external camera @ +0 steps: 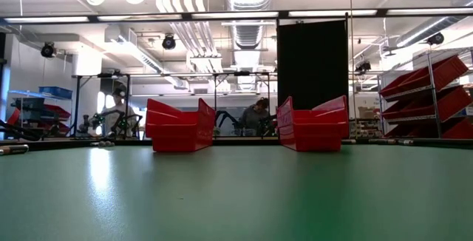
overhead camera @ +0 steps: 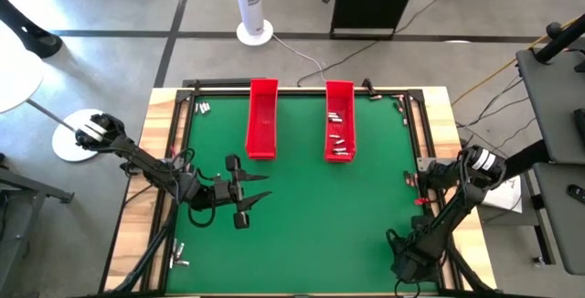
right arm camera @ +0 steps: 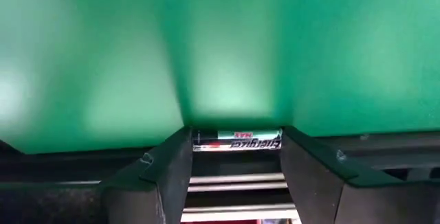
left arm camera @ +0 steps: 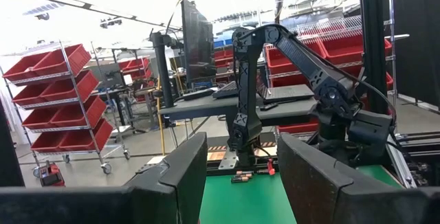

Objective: Sort batteries
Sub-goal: Put the silver battery into the right red bin

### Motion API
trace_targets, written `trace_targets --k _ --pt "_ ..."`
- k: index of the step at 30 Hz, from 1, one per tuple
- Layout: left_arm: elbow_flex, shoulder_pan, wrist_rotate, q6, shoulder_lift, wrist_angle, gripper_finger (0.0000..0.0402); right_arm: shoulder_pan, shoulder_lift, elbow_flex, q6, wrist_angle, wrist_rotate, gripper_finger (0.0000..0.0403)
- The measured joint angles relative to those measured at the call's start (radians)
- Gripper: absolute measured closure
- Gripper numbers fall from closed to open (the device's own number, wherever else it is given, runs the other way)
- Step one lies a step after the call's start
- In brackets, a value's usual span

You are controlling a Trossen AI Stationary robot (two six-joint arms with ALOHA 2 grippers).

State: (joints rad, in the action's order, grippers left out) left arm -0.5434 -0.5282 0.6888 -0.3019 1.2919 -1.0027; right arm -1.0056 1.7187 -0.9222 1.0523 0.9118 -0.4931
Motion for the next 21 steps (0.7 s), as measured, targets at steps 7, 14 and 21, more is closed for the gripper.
trace_targets --k 7,14,21 --pt "0.000 0.000 0.000 0.000 0.000 0.000 0.0244 0.001 0.000 -0.043 0.029 -0.009 0.009 0.0204" --pt "0.000 0.000 0.000 0.000 0.000 0.000 0.0244 0.029 0.000 -0.079 0.036 0.015 0.005 0.0215" --pt "0.000 0.000 0.000 0.000 0.000 -0.005 0.0244 0.094 0.000 -0.133 -0.022 0.070 0.123 0.0212"
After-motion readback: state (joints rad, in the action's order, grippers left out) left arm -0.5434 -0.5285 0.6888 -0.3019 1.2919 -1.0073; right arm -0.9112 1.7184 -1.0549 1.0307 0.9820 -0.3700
